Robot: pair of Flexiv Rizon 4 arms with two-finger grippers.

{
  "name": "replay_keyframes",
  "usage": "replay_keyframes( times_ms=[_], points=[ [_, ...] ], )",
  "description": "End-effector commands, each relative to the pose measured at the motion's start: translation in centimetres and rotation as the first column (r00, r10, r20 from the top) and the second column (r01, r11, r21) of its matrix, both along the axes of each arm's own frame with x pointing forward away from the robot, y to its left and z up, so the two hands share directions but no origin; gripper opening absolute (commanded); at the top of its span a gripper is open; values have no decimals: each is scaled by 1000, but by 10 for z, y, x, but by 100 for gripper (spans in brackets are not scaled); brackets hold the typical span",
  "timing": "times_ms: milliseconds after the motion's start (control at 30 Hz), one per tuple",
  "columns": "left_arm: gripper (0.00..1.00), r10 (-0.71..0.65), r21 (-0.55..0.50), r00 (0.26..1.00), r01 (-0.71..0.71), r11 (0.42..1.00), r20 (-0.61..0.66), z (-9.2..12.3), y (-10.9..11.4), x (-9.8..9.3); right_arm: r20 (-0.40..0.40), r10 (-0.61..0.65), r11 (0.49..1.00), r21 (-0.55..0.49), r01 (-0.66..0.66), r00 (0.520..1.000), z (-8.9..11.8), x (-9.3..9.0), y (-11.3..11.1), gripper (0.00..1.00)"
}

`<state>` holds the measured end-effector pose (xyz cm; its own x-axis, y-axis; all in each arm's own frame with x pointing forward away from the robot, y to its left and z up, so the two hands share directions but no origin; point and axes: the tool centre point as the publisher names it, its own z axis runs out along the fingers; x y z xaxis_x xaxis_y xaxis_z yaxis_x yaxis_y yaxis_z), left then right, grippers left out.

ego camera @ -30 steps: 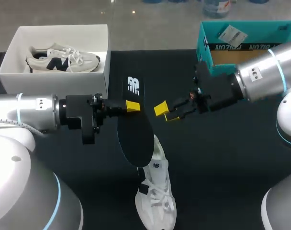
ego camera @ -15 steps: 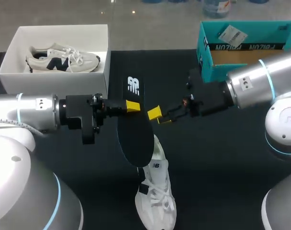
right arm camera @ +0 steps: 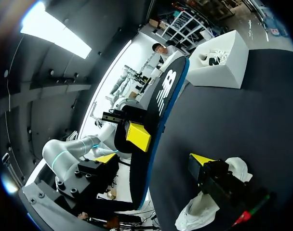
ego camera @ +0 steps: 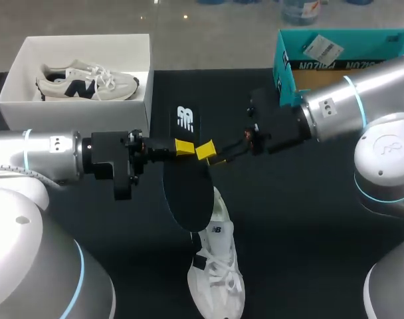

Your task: Take the shoe out of the shoebox, open the shoe tongue, remove and reinsert the insole, then place the shoe into the shoebox

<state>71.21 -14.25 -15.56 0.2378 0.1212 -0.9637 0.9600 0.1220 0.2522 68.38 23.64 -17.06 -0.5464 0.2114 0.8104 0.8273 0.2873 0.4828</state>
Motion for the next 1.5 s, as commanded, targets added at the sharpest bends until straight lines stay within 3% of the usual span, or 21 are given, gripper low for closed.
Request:
replay_keyframes(
  times_ms=[33, 133, 533, 600, 633, 700, 767, 1500],
  points=[
    [0, 3, -1, 1000, -3, 1000, 2, -1, -1, -1, -5, 0, 1000, 13, 1, 1000, -6, -4, 8, 95],
    [0, 3, -1, 1000, -3, 1000, 2, -1, -1, -1, -11, -1, 1000, 23, 1, 1000, -7, -8, 11, 87],
    [0, 3, -1, 1000, -3, 1000, 2, -1, -1, -1, -26, -22, 999, 41, 23, 999, -11, -20, 11, 81],
    [0, 3, -1, 1000, -3, 1000, 2, -1, -1, -1, -27, -24, 999, 42, 25, 999, -12, -20, 11, 67],
    [0, 3, -1, 1000, -3, 1000, 2, -1, -1, -1, -27, -26, 999, 43, 27, 999, -12, -20, 11, 49],
    [0, 3, -1, 1000, -3, 1000, 2, -1, -1, -1, -26, -29, 999, 44, 30, 999, -12, -20, 11, 32],
    [0, 3, -1, 1000, -3, 1000, 2, -1, -1, -1, -24, -31, 998, 45, 32, 999, -11, -20, 10, 0],
    [0, 3, -1, 1000, -3, 1000, 2, -1, -1, -1, -16, -29, 998, 62, 30, 999, -13, -9, 9, 0]
  ],
)
